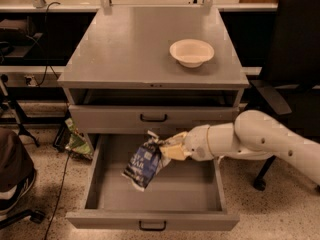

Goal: Place blue chip bag into middle drawer

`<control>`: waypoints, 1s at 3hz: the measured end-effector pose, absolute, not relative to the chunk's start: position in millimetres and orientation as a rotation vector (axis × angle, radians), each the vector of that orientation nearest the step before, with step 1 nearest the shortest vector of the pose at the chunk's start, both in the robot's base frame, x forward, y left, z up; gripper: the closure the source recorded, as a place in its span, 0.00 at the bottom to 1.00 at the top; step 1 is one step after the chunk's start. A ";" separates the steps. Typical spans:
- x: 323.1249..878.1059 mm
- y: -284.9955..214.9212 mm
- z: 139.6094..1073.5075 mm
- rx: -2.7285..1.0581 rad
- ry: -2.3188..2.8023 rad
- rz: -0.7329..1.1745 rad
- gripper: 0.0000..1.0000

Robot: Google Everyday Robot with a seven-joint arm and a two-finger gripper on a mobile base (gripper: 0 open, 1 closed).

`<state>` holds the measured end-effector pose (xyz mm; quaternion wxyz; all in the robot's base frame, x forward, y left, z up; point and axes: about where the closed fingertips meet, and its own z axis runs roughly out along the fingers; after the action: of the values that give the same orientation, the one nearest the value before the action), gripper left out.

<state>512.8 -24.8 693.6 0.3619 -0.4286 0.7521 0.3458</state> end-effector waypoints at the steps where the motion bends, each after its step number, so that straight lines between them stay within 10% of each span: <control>1: 508.4 -15.8 664.3 -1.114 1.939 0.920 1.00; 3: 521.0 -22.4 554.1 -1.007 2.074 0.902 0.51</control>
Offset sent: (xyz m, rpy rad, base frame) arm 0.0018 0.0053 -0.1367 -0.0134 0.0912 -0.0469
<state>521.0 -22.4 554.1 0.3271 -0.3844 0.7917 0.3442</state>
